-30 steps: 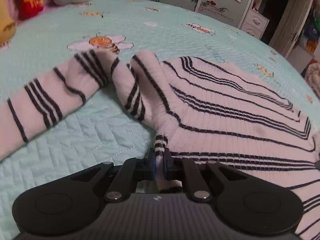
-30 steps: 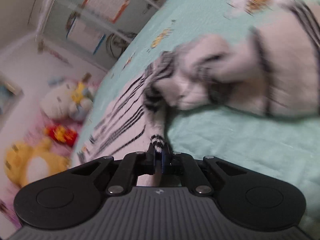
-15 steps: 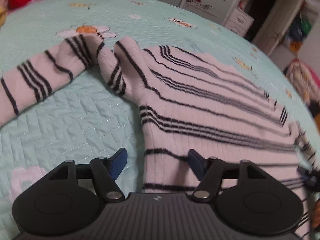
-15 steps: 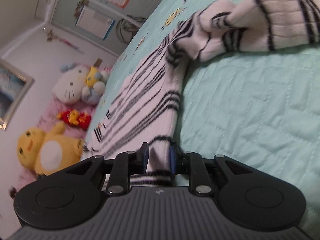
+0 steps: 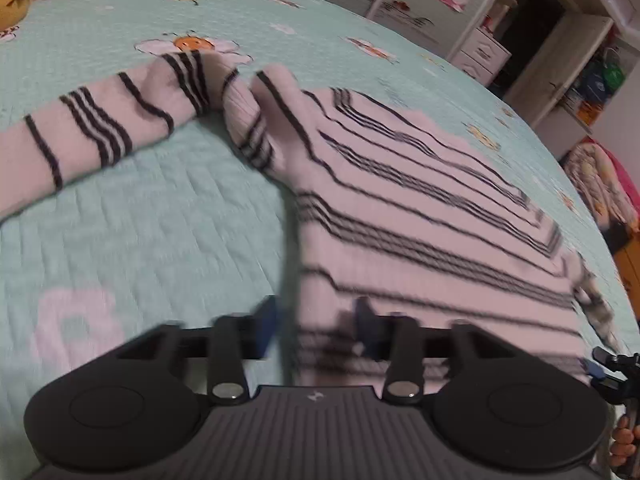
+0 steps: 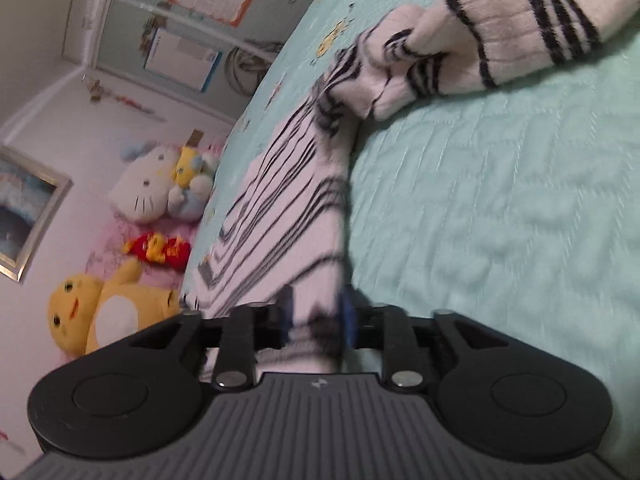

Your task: Fold clothes

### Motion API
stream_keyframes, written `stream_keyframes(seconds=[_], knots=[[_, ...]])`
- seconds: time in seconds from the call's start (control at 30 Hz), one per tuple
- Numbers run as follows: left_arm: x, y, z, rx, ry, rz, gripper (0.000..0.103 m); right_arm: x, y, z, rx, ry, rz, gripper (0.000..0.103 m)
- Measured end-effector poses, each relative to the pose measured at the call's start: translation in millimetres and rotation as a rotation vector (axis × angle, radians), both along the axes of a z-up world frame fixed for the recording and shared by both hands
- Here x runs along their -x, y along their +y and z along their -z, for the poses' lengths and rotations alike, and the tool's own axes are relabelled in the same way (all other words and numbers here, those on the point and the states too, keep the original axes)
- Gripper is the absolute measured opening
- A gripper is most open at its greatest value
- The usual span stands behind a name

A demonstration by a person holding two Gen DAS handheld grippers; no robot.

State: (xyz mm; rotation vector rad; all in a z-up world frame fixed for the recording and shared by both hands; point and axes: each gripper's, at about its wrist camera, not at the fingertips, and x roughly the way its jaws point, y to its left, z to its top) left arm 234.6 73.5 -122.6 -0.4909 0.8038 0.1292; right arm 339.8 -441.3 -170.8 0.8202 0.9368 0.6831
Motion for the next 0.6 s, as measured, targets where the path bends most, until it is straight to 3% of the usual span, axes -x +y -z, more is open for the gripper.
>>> stream_keyframes(seconds=[0.03, 0.07, 0.1, 0.13, 0.17, 0.2, 0.4, 0.47, 0.53, 0.6], knots=[[2.2, -8.6, 0.2, -0.036, 0.010, 0.019, 0.069, 9.4, 2.6, -3.1, 0.016, -0.006, -0.024, 0.035], [4.4, -17.3, 0.3, -0.072, 0.020, 0.039, 0.068, 17.5, 8.8, -3.8, 0.043, -0.014, -0.049, 0.035], [6.5, -25.6, 0.5, -0.108, 0.031, 0.057, 0.058, 25.6, 14.9, -4.5, 0.070, -0.021, -0.074, 0.029], [6.8, -30.8, 1.8, -0.140, 0.044, 0.064, 0.020, 32.1, 21.6, -6.1, 0.103, -0.038, -0.081, 0.024], [7.2, -35.3, 2.9, -0.167, 0.056, 0.069, 0.005, 35.6, 25.5, -6.5, 0.137, -0.037, -0.074, 0.006], [9.4, -31.5, 3.2, -0.132, 0.056, 0.059, 0.007, 36.6, 20.2, -5.2, 0.133, -0.031, -0.058, 0.006], [29.2, -15.1, 1.9, -0.161, 0.058, 0.006, 0.013, 39.2, -10.8, 4.9, 0.046, 0.035, -0.012, 0.005], [31.7, -20.7, 2.2, -0.168, 0.049, -0.008, 0.020, 44.0, -14.6, 4.1, 0.006, 0.050, 0.017, 0.012], [40.9, -29.2, -1.8, -0.190, 0.063, -0.013, 0.055, 55.1, -18.0, 1.6, -0.041, 0.056, 0.047, 0.029], [54.5, -38.1, -4.9, -0.227, 0.084, -0.021, 0.076, 73.1, -17.3, -4.7, -0.028, 0.043, 0.028, 0.040]])
